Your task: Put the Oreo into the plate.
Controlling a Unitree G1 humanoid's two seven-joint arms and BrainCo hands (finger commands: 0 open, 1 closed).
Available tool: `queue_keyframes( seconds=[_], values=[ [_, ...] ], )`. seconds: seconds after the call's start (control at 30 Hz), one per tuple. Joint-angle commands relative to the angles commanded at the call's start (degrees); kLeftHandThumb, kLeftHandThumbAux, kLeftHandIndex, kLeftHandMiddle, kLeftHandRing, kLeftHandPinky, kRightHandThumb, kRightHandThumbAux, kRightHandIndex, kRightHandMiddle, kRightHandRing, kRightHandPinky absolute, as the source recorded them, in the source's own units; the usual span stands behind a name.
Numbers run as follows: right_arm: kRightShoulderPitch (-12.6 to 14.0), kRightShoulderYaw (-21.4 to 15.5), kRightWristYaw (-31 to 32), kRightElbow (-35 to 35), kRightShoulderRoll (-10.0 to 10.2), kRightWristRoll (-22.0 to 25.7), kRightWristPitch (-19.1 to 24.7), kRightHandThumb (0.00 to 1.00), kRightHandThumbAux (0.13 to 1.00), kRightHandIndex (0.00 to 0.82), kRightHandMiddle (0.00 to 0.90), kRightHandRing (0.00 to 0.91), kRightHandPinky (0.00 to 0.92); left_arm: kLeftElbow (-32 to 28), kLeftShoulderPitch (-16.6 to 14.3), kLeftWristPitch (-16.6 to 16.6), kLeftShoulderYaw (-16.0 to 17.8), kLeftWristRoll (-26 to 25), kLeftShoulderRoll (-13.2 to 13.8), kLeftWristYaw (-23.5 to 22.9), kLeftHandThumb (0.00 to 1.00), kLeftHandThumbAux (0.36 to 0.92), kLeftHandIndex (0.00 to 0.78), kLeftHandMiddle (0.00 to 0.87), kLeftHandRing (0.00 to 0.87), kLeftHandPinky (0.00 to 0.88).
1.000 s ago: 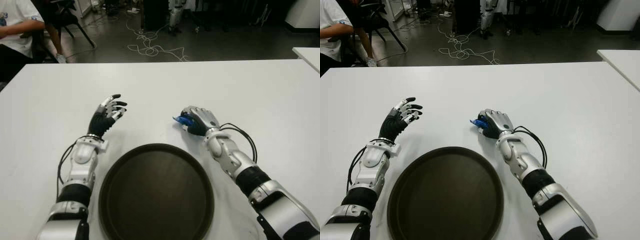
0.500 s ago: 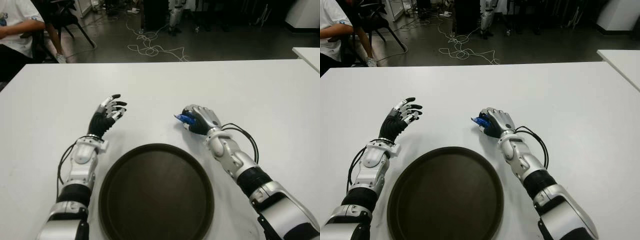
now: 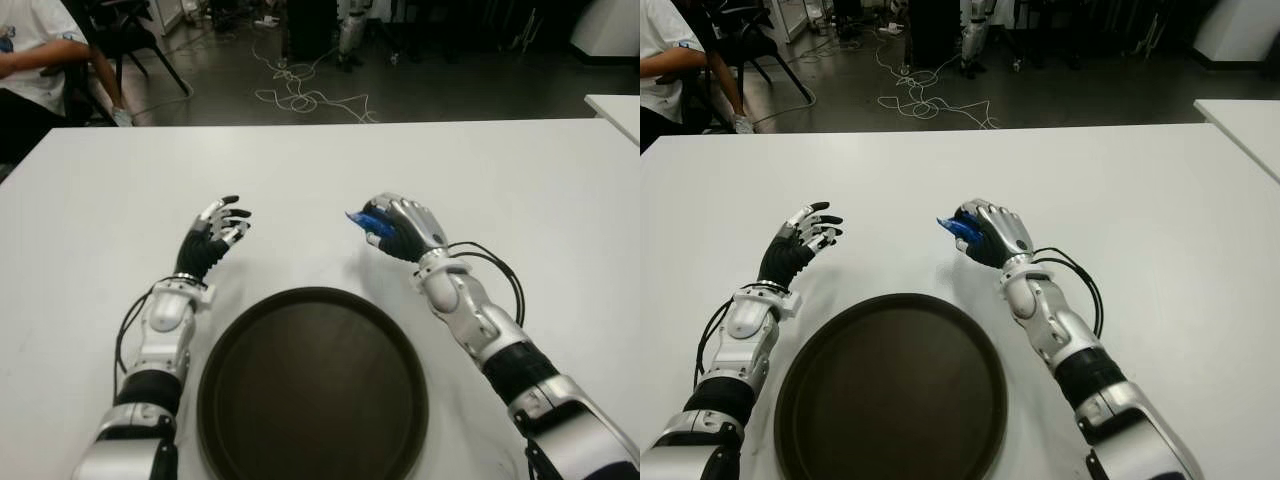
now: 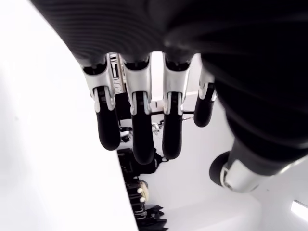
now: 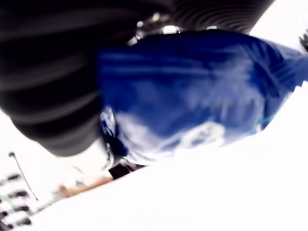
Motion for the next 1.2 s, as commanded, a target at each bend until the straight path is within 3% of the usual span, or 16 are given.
queue_keyframes(
  seconds=[0.13, 0.23, 0.53, 0.8, 0.97, 1.2],
  values=[
    [1.24, -0.50, -2.50, -2.15, 0.04, -0.04, -4.29, 0.688, 0.736, 0.430, 0.744, 0.755, 0.757, 0.52, -0.22, -0.42, -0.05, 0.08, 0.02, 0.05, 0.281, 0.666, 0.184, 0.329, 0.317, 0.295],
    [1.73, -0.88, -1.79, -6.00, -1.15, -0.55, -5.87, 0.687, 0.736, 0.430, 0.747, 0.757, 0.762, 0.77, -0.44, -0.30, 0.07, -0.24, 0.06, -0.29, 0.271, 0.660, 0.184, 0.331, 0.319, 0.296],
    [0.62, 0.43, -1.36, -6.57, -3.16, -4.42, -9.03, 0.683, 0.738, 0.431, 0.780, 0.787, 0.795, 1.13, -0.56, -0.48, 0.13, -0.56, 0.24, -1.14, 0.258, 0.655, 0.181, 0.329, 0.320, 0.298],
    [0.11, 1.73, 3.45, -7.72, -4.60, -6.79, -7.15, 0.684, 0.738, 0.432, 0.773, 0.774, 0.767, 1.45, -0.77, -0.08, 0.26, -0.75, 0.39, -1.34, 0.279, 0.649, 0.181, 0.325, 0.318, 0.300],
    [2.78, 4.61, 9.22, -14.14, -2.61, -9.10, -2.07, 0.684, 0.739, 0.431, 0.769, 0.768, 0.756, 1.56, -0.91, -0.07, 0.40, -1.00, 0.37, -1.55, 0.295, 0.662, 0.184, 0.329, 0.319, 0.297],
    [3.61, 6.68, 15.38, -17.23, -2.98, -8.82, -0.64, 0.684, 0.740, 0.429, 0.768, 0.768, 0.767, 1.21, -0.72, -0.17, 0.19, -0.53, 0.28, -0.91, 0.294, 0.671, 0.184, 0.328, 0.316, 0.290]
  ],
)
